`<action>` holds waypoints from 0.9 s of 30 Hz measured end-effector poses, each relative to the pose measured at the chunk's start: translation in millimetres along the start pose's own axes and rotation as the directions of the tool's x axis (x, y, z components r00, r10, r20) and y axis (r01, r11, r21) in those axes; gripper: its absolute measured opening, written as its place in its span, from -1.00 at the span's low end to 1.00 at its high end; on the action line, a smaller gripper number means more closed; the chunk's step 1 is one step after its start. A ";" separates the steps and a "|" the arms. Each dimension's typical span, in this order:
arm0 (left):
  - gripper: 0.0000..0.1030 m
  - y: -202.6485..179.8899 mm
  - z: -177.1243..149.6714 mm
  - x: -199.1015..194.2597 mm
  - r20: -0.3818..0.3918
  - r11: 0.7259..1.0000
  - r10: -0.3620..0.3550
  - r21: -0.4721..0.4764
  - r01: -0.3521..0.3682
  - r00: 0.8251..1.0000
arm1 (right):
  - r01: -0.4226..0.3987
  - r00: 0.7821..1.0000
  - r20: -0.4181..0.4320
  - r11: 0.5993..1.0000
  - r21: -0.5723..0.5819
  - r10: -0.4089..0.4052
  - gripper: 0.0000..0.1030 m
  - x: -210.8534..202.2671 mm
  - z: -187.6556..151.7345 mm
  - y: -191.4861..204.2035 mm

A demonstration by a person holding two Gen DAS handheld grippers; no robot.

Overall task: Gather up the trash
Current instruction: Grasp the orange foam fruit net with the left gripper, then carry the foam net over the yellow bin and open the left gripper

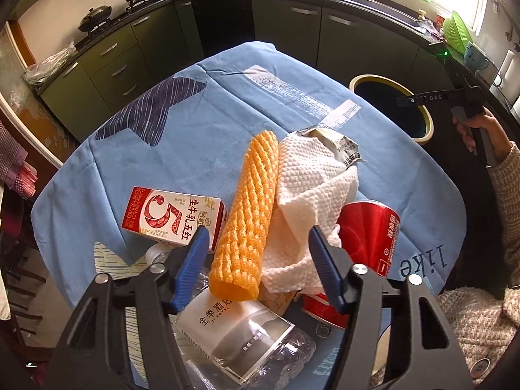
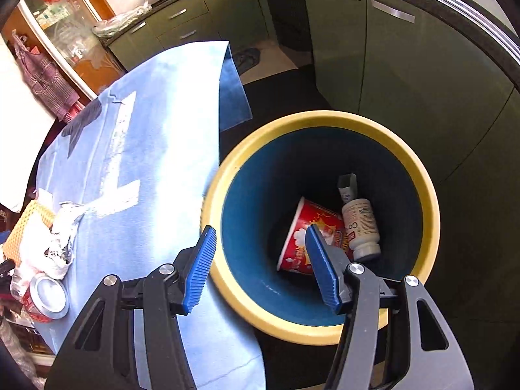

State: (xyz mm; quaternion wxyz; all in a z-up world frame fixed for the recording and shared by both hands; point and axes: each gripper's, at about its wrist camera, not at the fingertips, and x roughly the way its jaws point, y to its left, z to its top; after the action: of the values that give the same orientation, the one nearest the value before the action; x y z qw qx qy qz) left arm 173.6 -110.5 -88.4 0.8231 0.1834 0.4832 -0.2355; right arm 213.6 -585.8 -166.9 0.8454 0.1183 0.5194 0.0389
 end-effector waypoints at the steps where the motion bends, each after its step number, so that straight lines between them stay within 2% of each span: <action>1: 0.00 1.1 0.1 2.4 -0.007 1.000 0.001 -0.005 -0.001 1.000 | -0.001 1.000 0.002 1.000 -0.001 0.001 0.11 0.3 0.1 1.6; 5: -0.36 5.7 0.2 9.1 -0.021 1.000 0.000 -0.019 -0.001 1.000 | -0.010 1.000 0.009 1.000 -0.004 0.010 0.11 -0.6 -0.5 5.6; 7: -0.67 8.0 0.0 9.3 -0.018 1.000 -0.001 -0.029 0.000 1.000 | -0.019 1.000 0.016 1.000 -0.004 0.019 0.11 -2.6 -0.7 6.4; 9: -0.75 9.1 0.1 7.2 -0.005 1.000 -0.004 -0.031 0.004 1.000 | -0.025 0.999 0.024 1.000 -0.004 0.025 0.11 -4.4 -1.0 7.0; 19: -0.76 3.3 13.5 -37.3 0.117 1.000 0.010 -0.028 -0.006 0.993 | -0.041 0.997 0.072 0.999 0.013 0.040 0.11 -18.7 -2.1 1.1; 23: -0.76 -18.2 38.0 -59.9 0.167 0.999 -0.053 0.014 0.052 0.984 | -0.022 0.992 0.124 0.999 0.025 0.018 0.11 -35.2 -7.0 -2.9; 27: -0.76 -59.0 81.5 -60.3 0.144 0.985 -0.161 0.087 0.149 0.976 | 0.014 0.985 0.170 0.999 0.035 -0.019 0.11 -54.0 -14.9 -11.3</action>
State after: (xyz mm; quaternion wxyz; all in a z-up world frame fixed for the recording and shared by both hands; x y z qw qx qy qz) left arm 172.6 -189.4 -1.7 0.8288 0.1577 0.4233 -0.3303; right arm 175.0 -604.5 -129.0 0.8848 0.1313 0.4470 0.0128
